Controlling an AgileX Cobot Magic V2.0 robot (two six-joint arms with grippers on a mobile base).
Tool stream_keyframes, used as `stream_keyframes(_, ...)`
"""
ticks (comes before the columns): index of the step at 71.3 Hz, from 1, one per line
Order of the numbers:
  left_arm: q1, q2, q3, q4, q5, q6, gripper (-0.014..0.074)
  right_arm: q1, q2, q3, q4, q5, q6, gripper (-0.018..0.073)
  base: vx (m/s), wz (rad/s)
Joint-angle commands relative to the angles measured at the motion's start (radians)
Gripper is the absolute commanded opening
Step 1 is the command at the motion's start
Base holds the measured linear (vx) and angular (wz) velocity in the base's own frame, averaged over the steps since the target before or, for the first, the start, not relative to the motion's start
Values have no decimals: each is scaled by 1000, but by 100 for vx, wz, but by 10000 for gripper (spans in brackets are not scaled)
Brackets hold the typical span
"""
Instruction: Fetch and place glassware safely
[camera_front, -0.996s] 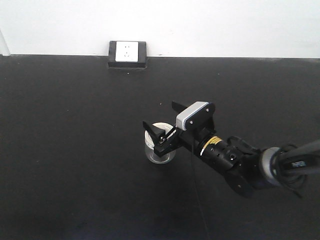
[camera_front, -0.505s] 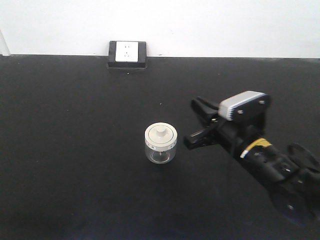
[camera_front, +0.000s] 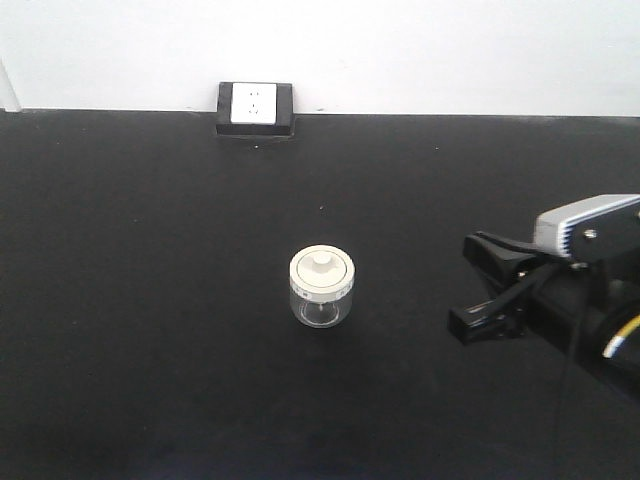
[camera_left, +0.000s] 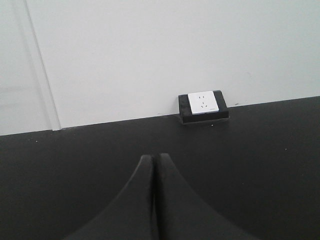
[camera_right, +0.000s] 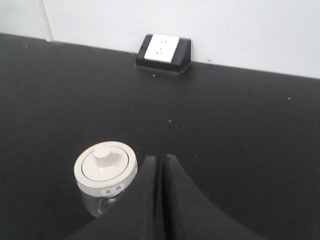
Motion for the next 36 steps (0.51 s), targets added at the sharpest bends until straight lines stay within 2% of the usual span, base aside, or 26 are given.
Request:
stream_keyframes(1,-3,8,-30,-10,-71,-7,-7,-5,-88,-25,34,-13,-49,-3,0,0)
stream_keyframes(20,-3,8,-30,-10,-71,-7,-7,-5,-225,-23,175,93,-199,-3,0,0)
stream_keyframes(29,-3,8,-30,-10,-71,-7,-7,-10,-274,46,244,12,-241,-3,0,0)
stream_keyframes(36,-3,8,-30,-10,-71,-7,-7,-51,-316,125,323,-35,-255,-3,0,0)
